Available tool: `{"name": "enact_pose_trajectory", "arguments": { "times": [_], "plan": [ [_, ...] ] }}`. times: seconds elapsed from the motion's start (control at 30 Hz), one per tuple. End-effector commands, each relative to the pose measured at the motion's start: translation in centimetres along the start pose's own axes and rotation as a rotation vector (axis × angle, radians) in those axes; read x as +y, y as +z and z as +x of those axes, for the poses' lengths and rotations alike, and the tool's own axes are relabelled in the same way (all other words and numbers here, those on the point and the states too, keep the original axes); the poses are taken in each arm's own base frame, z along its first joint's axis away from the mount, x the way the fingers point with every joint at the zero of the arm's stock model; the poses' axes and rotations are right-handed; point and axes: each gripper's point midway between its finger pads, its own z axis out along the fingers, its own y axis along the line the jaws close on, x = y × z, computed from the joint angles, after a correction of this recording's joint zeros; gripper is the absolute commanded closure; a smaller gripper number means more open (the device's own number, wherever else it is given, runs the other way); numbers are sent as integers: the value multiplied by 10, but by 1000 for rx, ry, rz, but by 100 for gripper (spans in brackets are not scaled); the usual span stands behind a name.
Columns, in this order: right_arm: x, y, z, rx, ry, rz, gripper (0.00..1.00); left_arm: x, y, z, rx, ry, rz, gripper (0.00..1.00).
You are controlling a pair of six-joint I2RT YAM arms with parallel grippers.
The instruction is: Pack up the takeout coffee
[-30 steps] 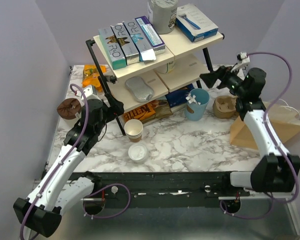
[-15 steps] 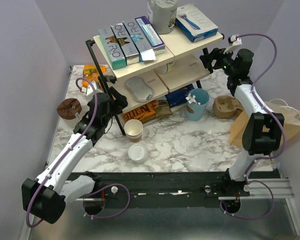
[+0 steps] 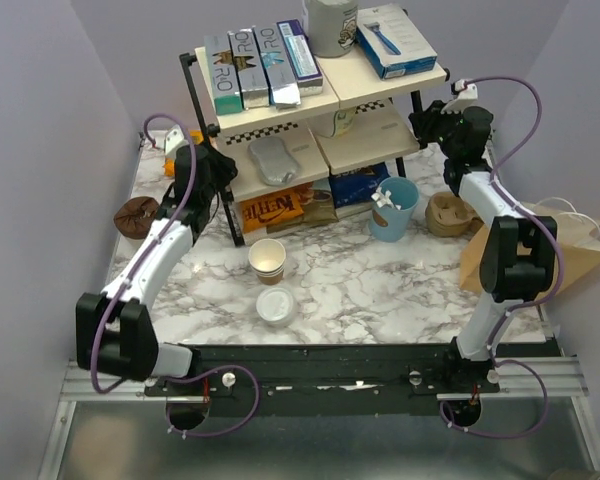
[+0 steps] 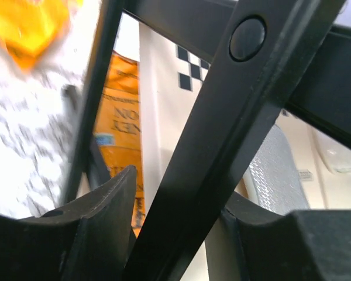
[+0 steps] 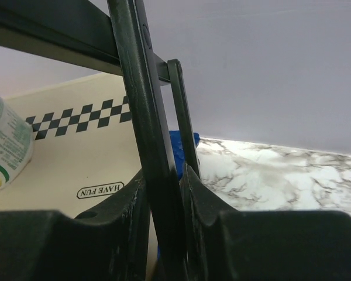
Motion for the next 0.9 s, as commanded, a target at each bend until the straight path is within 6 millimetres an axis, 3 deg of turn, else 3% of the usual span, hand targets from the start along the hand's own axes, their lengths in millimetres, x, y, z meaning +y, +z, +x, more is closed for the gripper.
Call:
{"name": "enact_pose_trajectory", "arguments": {
  "times": [0.0, 0.07, 0.23, 0.43, 0.5, 0.7, 0.87],
  "plan": [
    [-33, -25, 0, -24, 60, 234, 80, 0, 49, 13, 63, 52, -4, 49],
    [-45, -39, 1, -35, 74, 326, 81, -11, 71, 11, 69, 63, 11, 49],
    [-44, -52, 5, -14, 81, 346, 81, -19, 124, 6, 69, 107, -25, 46],
    [-45, -52, 9, 7, 83, 351, 80, -22, 162, 10, 84, 126, -42, 43],
    [-47, -50, 10, 11, 87, 353, 80, -32, 164, 3, 69, 125, -23, 42],
    [-49, -41, 14, 52, 96, 357, 78, -30, 175, -2, 65, 160, -56, 36],
    [-42, -51, -4, 22, 106, 354, 54, -34, 160, -8, 63, 176, -48, 10]
  ]
}}
